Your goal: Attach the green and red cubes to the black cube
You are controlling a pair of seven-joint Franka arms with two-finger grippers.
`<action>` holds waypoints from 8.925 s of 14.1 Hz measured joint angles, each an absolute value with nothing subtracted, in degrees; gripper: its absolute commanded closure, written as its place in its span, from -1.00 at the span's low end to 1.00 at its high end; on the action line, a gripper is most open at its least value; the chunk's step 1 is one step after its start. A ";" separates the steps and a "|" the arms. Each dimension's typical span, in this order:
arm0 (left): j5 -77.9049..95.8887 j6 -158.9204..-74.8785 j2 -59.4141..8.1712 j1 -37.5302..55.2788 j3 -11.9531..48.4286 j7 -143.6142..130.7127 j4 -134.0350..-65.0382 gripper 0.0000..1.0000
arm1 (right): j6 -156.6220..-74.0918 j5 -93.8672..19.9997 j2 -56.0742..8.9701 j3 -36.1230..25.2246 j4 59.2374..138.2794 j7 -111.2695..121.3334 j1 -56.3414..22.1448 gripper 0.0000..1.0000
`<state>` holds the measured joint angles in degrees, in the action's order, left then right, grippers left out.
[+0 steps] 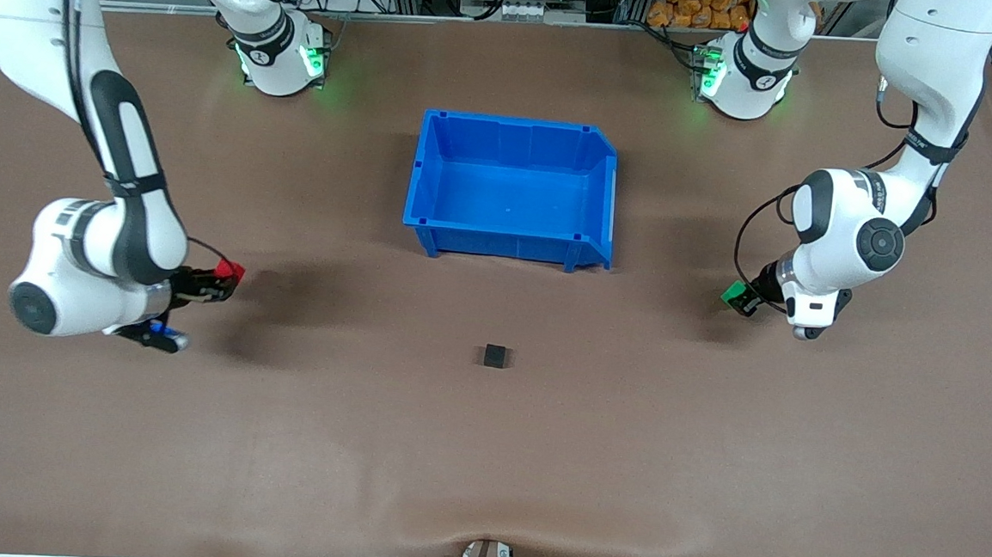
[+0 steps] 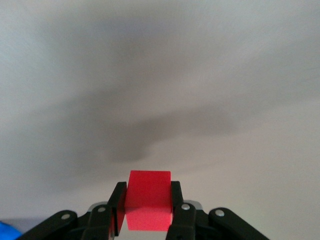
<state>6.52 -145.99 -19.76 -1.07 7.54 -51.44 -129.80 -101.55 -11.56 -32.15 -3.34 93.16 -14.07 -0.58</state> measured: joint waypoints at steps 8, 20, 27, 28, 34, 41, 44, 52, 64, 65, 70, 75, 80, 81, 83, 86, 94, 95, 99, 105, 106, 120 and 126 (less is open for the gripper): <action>6.61 -145.09 -23.28 9.32 9.00 -83.47 -115.62 1.00 | -110.29 -24.97 -34.96 -2.40 90.01 -47.76 -5.45 1.00; 7.41 -139.29 -43.57 20.46 9.13 -108.45 -87.04 1.00 | -134.34 -37.35 -49.22 -2.02 80.54 -92.88 -26.56 1.00; 7.47 -139.19 -47.17 23.91 8.78 -112.51 -81.94 1.00 | -133.93 -37.46 -50.67 -2.03 78.64 -95.19 -27.51 1.00; 7.46 -139.18 -47.17 23.82 8.53 -112.33 -81.71 1.00 | -134.16 -37.49 -50.80 -2.03 78.62 -95.21 -27.95 1.00; 6.98 -136.05 -47.11 22.18 7.92 -110.17 -80.57 1.00 | -138.90 -37.62 -51.79 -2.02 78.56 -98.06 -31.81 1.00; 6.98 -135.69 -47.12 22.29 7.96 -110.22 -80.49 1.00 | -143.35 -37.69 -52.06 -2.05 78.43 -100.85 -34.17 -1.00; 6.98 -135.44 -47.12 22.73 8.13 -111.74 -80.49 1.00 | -139.01 -37.67 -52.03 -2.87 75.92 -100.86 -33.76 -1.00; 6.98 -135.27 -48.31 25.21 8.58 -118.18 -80.59 1.00 | -91.18 -32.11 -46.23 -4.71 58.02 -77.58 -14.19 -1.00; 6.98 -138.94 -53.83 30.24 6.91 -120.18 -75.24 1.00 | -67.72 -3.37 -15.84 -3.66 65.27 -6.28 -2.45 -1.00; 6.98 -138.94 -53.93 30.41 6.80 -120.46 -75.06 1.00 | -71.92 -3.26 -11.02 -3.76 71.77 -4.33 -2.20 -1.00; 6.98 -138.94 -54.00 30.76 6.57 -120.50 -74.93 1.00 | -84.36 -0.58 4.07 -2.91 91.70 -0.15 -1.81 -1.00; 6.98 -138.94 -54.04 30.79 6.55 -120.55 -74.89 1.00 | -70.67 2.63 -0.77 -2.42 78.56 0.06 -2.69 -1.00; 6.98 -138.55 -54.05 30.95 6.55 -120.63 -74.68 1.00 | -70.60 2.73 -3.34 -3.16 78.41 0.26 -2.43 -1.00; 6.98 -137.64 -54.05 31.09 6.56 -120.65 -74.45 1.00 | -71.18 2.07 -3.34 -3.33 78.48 0.30 -2.07 -1.00; 6.98 -135.00 -53.95 31.29 6.56 -120.72 -73.90 1.00 | -74.36 -0.75 -2.92 -3.50 79.91 0.32 -0.75 -1.00; 6.98 -131.76 -53.74 31.30 6.44 -120.74 -73.59 0.87 | -82.30 -1.96 1.95 -3.63 87.86 0.54 0.16 -1.00; 3.47 -128.08 -51.05 30.63 6.10 -118.61 -73.06 -1.00 | -83.67 -2.07 6.18 -3.27 92.45 0.58 0.15 -1.00; 3.40 -126.31 -49.35 29.97 6.02 -116.06 -72.73 -1.00 | -83.71 -2.07 6.18 -3.27 92.51 0.58 0.15 -1.00; 3.35 -114.57 -39.45 23.66 5.79 -95.90 -72.29 -1.00 | -83.93 -2.05 6.17 -3.33 92.56 0.58 0.15 -1.00; 3.34 -96.39 -25.58 11.99 5.71 -66.20 -72.97 -1.00 | -84.20 -1.80 6.13 -3.39 92.53 0.58 0.16 -1.00; 3.34 -94.02 -23.85 10.40 5.71 -61.43 -73.14 -1.00 | -84.20 -1.79 6.13 -3.40 92.53 0.58 0.16 -1.00; 1.84 -84.84 -2.90 0.14 5.91 -20.86 -88.21 -1.00 | -83.61 -0.75 5.98 -3.45 92.54 0.58 0.17 -1.00; -2.18 -87.13 -0.64 4.55 4.93 -14.44 -91.65 -1.00 | -83.45 -0.74 5.98 -3.44 92.54 0.58 0.17 -1.00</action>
<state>-2.18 -87.13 -0.64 4.55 4.93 -14.44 -91.65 -83.45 -0.74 5.98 -3.44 92.54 0.58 0.17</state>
